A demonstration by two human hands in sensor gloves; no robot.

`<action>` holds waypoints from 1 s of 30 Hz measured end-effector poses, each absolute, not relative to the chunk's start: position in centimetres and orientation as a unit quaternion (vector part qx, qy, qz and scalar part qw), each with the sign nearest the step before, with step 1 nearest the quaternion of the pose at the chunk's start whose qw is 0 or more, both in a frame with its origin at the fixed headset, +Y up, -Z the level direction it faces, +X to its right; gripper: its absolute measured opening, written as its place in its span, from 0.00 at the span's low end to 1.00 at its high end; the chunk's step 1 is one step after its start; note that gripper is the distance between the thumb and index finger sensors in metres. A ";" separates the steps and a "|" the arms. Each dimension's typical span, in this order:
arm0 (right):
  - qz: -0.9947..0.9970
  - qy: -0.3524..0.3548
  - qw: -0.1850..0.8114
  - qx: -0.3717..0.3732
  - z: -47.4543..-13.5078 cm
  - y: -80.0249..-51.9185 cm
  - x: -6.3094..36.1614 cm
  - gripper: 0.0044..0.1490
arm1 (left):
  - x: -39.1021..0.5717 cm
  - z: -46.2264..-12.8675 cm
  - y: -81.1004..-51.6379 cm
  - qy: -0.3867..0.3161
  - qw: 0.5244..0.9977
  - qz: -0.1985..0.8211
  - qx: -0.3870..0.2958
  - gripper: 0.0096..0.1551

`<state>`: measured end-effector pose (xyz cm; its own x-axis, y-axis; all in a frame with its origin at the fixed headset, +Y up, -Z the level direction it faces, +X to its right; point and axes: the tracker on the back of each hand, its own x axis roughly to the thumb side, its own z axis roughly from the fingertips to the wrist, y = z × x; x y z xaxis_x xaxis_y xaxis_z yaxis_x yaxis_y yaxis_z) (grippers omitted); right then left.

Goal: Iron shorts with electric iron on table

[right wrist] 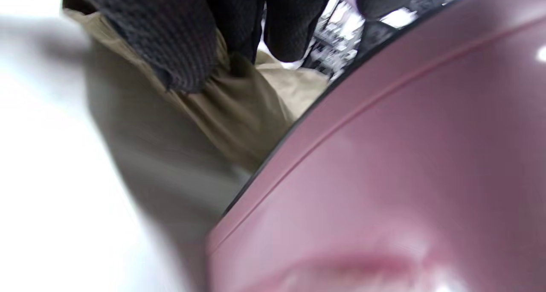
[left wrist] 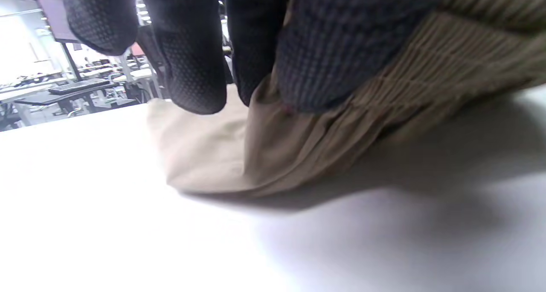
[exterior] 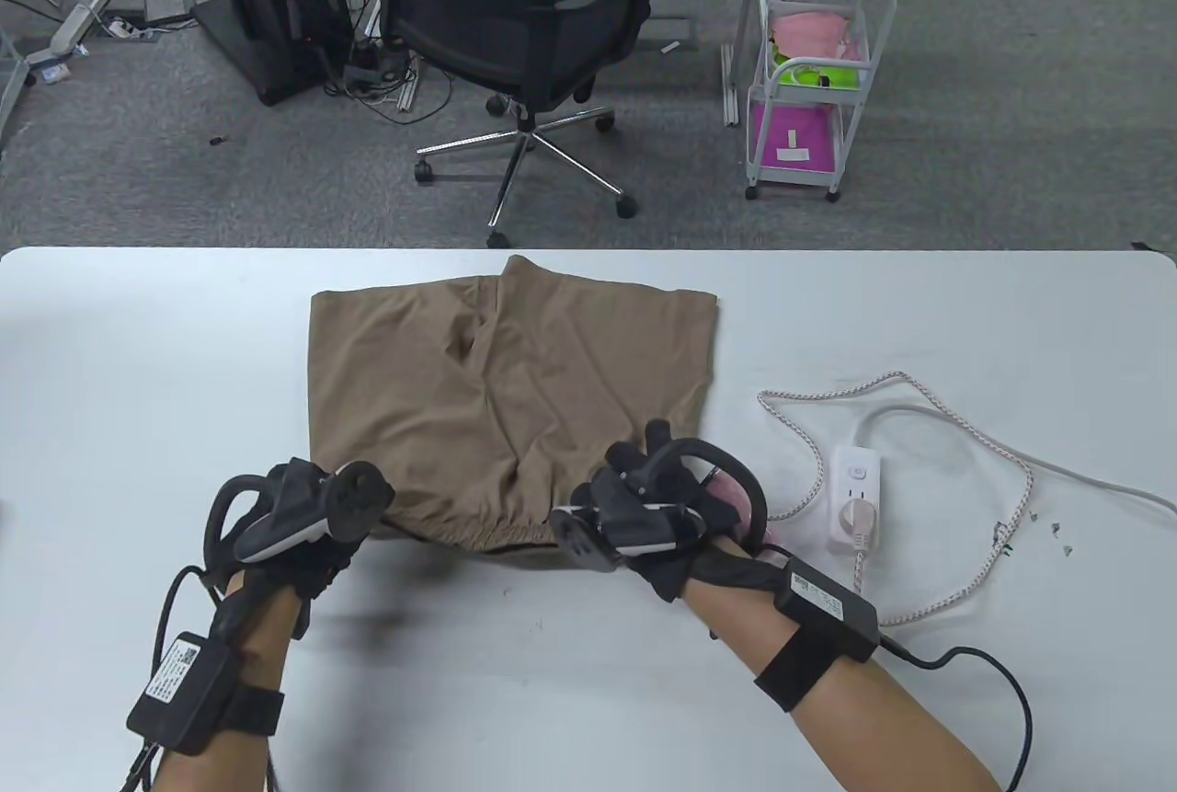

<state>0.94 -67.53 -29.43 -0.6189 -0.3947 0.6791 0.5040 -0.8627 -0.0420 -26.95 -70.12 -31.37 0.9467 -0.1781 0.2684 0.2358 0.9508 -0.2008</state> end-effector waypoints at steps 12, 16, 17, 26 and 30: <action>-0.844 -0.126 0.246 -0.460 -22.6 -73.7 1.7 0.31 | -24.2 -24.9 -73.5 -0.212 0.937 -0.221 -0.170 0.24; -0.850 -0.115 0.221 -0.464 -22.1 -73.8 2.6 0.31 | -24.6 -23.6 -73.2 -0.211 0.937 -0.209 -0.182 0.24; -0.853 -0.124 0.208 -0.462 -21.9 -73.8 2.9 0.32 | -24.8 -23.4 -73.2 -0.212 0.938 -0.203 -0.183 0.24; -0.867 -0.157 0.141 -0.452 -21.8 -73.9 4.3 0.33 | -26.0 -22.5 -72.8 -0.198 0.928 -0.223 -0.225 0.27; -0.871 -0.156 0.118 -0.451 -22.1 -74.1 4.6 0.30 | -26.2 -22.7 -71.6 -0.193 0.937 -0.214 -0.198 0.25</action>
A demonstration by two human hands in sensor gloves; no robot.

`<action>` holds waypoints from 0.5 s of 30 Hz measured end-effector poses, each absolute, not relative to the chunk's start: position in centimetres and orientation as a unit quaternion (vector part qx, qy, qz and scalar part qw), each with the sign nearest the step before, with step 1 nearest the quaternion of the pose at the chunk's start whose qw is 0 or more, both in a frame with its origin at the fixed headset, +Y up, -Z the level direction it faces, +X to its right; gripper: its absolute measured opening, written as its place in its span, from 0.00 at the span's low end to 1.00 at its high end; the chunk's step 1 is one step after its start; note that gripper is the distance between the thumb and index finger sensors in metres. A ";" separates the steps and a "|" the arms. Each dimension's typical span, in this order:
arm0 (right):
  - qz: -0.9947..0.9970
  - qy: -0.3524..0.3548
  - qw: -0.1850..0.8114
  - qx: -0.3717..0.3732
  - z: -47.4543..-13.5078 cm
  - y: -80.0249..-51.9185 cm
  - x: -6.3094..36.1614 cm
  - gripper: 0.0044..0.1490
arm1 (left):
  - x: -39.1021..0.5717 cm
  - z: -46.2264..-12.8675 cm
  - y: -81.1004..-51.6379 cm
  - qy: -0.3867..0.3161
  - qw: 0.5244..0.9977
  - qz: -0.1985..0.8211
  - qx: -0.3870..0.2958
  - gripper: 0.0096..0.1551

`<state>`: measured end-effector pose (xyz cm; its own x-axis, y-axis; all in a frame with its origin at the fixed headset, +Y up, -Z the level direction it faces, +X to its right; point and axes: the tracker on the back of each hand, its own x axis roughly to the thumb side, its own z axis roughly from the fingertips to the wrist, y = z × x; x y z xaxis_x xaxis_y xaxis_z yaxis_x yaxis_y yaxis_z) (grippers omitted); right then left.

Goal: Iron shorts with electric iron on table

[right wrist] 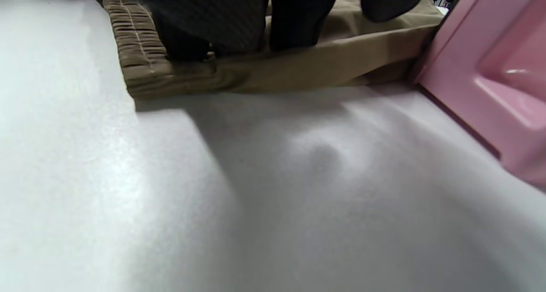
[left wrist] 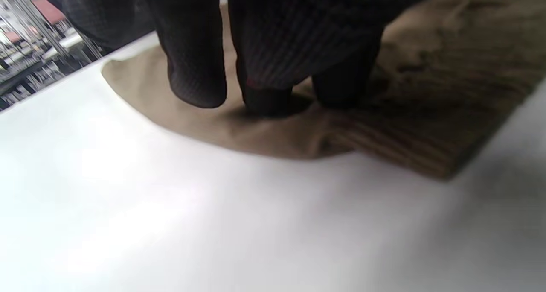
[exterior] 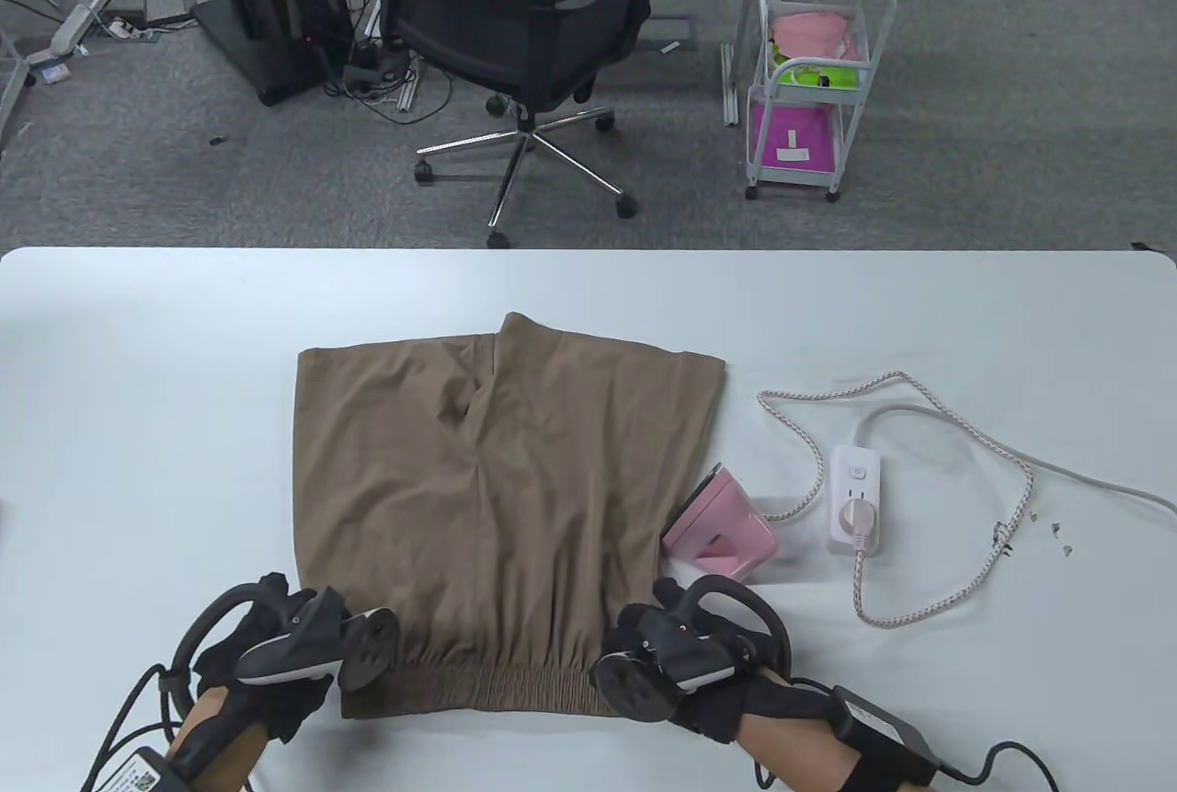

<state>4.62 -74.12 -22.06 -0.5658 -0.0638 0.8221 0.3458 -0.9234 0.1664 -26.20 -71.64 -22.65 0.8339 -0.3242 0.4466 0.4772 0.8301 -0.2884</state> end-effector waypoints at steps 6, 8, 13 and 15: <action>-0.873 -0.163 0.102 -0.448 -22.1 -74.1 4.8 0.29 | -22.6 -23.3 -70.5 -0.234 0.954 -0.137 -0.130 0.26; -0.874 -0.165 0.096 -0.446 -22.1 -74.2 5.0 0.29 | -20.7 -23.6 -70.9 -0.256 0.954 -0.102 -0.116 0.28; -0.877 -0.174 0.076 -0.442 -22.2 -74.1 5.5 0.30 | -15.7 -24.5 -73.5 -0.309 0.940 -0.023 -0.146 0.36; -0.877 -0.171 0.068 -0.444 -22.2 -73.7 5.7 0.32 | -14.5 -24.7 -74.6 -0.316 0.931 -0.019 -0.180 0.38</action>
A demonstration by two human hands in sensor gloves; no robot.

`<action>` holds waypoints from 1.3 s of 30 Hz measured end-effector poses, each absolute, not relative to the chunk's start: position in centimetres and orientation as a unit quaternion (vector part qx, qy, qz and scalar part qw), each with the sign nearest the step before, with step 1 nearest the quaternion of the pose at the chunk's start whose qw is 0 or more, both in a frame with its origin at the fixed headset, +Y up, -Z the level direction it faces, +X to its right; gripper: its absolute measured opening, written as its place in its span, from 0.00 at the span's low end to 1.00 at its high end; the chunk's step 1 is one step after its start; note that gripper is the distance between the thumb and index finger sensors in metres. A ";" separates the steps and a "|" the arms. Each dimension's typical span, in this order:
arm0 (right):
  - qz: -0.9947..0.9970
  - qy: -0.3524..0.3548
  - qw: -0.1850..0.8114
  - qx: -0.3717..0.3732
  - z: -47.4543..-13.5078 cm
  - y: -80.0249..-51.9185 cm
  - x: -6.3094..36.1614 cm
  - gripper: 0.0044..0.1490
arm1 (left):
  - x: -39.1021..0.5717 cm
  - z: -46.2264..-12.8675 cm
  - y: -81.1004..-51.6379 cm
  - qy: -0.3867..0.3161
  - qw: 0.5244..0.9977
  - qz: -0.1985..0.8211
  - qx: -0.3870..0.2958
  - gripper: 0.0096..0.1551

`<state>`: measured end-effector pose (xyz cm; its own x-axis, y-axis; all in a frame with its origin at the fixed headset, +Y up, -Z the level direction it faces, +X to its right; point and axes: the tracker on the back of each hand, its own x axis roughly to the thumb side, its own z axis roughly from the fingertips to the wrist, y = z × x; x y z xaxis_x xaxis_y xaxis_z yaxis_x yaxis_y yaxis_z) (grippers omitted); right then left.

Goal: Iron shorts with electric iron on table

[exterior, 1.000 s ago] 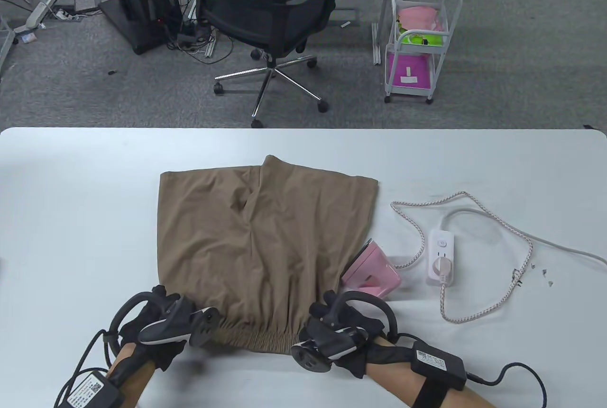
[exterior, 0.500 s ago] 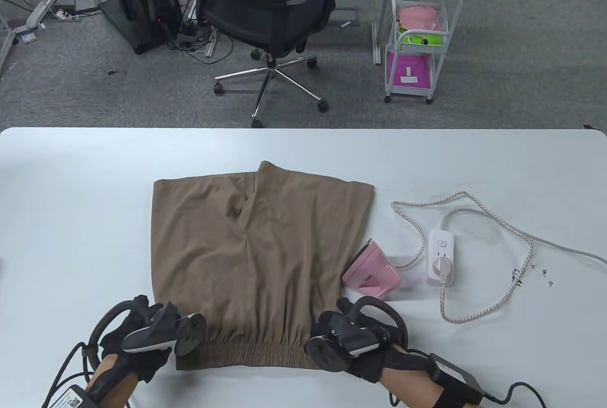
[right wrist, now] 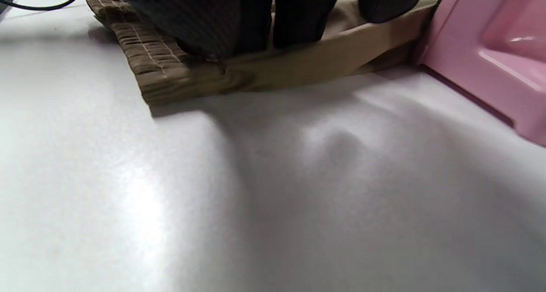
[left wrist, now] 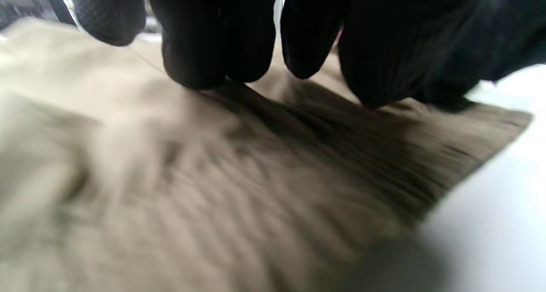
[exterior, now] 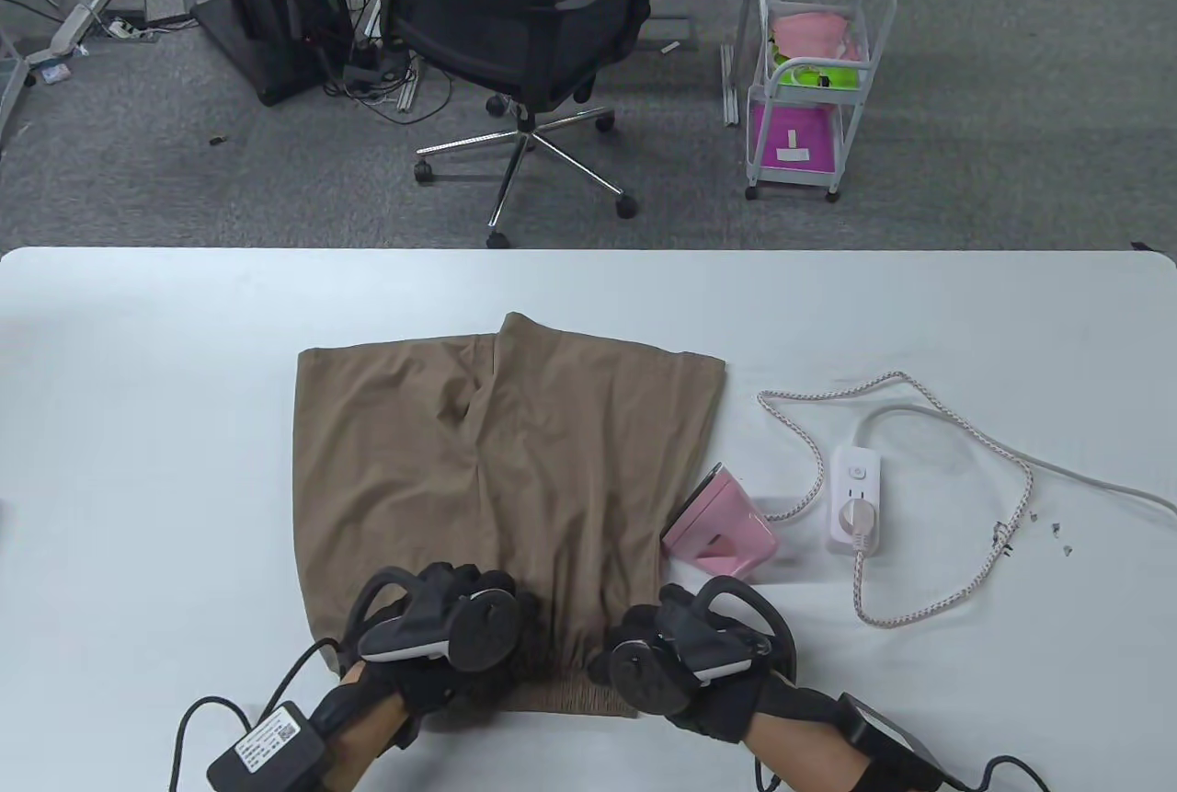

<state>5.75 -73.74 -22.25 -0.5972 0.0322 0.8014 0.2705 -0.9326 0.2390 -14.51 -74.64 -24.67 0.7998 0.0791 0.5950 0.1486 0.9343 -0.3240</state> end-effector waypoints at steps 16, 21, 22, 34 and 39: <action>-0.898 0.038 -0.231 -0.373 -22.7 -64.5 13.2 0.34 | -14.8 -24.5 -76.3 -0.316 0.929 0.013 -0.190 0.34; -0.902 0.107 -0.310 -0.281 -24.1 -64.2 17.0 0.35 | -15.0 -24.6 -76.4 -0.314 0.929 0.021 -0.194 0.34; -0.907 0.110 -0.309 -0.264 -24.4 -64.4 17.5 0.36 | -15.0 -24.6 -76.4 -0.314 0.929 0.021 -0.194 0.34; -0.908 -0.074 -0.393 -0.127 -28.4 -71.3 21.7 0.56 | -15.0 -24.6 -76.3 -0.314 0.929 0.021 -0.195 0.34; -0.890 -0.131 -0.426 -0.095 -29.3 -73.8 21.2 0.49 | -15.0 -24.6 -76.3 -0.313 0.929 0.021 -0.196 0.34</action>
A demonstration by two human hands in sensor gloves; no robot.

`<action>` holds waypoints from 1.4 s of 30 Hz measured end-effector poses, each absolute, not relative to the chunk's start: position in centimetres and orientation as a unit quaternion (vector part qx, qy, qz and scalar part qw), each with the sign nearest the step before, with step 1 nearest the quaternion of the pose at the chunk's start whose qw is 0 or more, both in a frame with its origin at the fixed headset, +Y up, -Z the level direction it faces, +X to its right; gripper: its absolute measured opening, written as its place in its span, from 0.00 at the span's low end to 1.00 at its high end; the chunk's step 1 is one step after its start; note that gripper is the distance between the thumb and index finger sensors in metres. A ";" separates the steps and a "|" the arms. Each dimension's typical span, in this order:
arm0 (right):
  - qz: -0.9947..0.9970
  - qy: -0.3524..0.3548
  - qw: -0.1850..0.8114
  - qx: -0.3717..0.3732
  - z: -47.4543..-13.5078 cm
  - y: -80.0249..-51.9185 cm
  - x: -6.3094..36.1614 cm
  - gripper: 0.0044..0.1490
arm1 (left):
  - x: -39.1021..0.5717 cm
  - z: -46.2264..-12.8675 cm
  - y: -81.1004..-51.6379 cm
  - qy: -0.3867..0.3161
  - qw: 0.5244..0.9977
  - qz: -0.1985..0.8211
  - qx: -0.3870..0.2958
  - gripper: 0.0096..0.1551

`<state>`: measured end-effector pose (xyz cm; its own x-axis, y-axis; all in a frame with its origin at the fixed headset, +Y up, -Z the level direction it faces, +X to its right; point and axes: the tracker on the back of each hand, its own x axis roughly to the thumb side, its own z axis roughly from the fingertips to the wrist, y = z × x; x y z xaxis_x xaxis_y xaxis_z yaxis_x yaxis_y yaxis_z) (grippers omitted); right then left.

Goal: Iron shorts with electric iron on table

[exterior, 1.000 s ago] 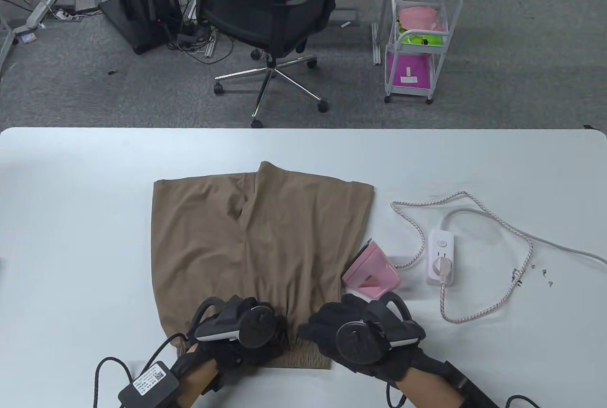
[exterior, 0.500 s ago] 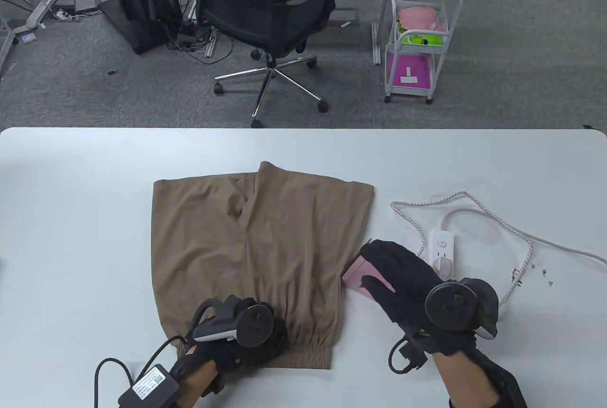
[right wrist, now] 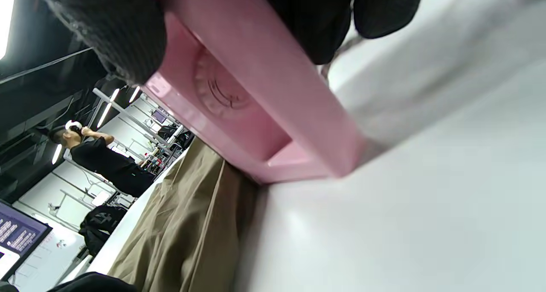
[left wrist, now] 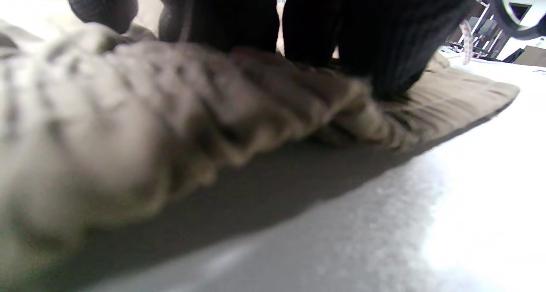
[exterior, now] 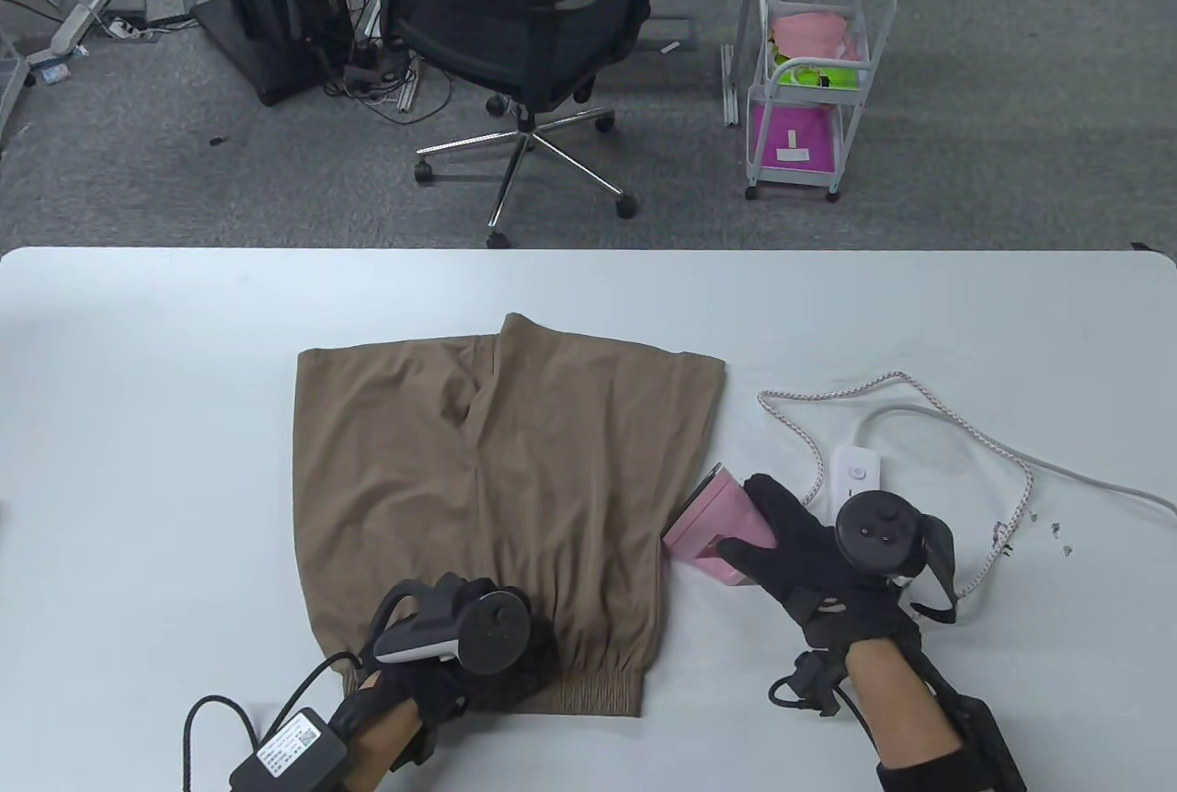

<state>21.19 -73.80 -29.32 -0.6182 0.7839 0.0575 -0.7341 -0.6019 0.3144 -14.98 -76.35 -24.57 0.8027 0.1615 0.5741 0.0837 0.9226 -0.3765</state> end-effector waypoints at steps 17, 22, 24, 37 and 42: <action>0.714 0.180 0.676 0.018 -30.4 -76.9 22.4 0.30 | -15.1 -24.5 -76.4 -0.315 0.928 0.025 -0.198 0.34; 0.681 0.159 0.713 0.043 -31.0 -75.0 23.3 0.31 | -15.2 -24.6 -76.5 -0.315 0.927 0.032 -0.201 0.34; 0.693 0.144 0.705 0.048 -31.4 -73.8 23.7 0.31 | -15.2 -24.6 -76.5 -0.315 0.927 0.036 -0.202 0.34; 0.875 0.024 0.483 0.034 -35.6 -64.6 20.7 0.35 | -15.4 -24.7 -76.6 -0.315 0.925 0.047 -0.208 0.34; 0.955 -0.010 0.289 0.068 -38.7 -61.9 15.8 0.39 | -15.5 -24.7 -76.6 -0.314 0.924 0.051 -0.210 0.34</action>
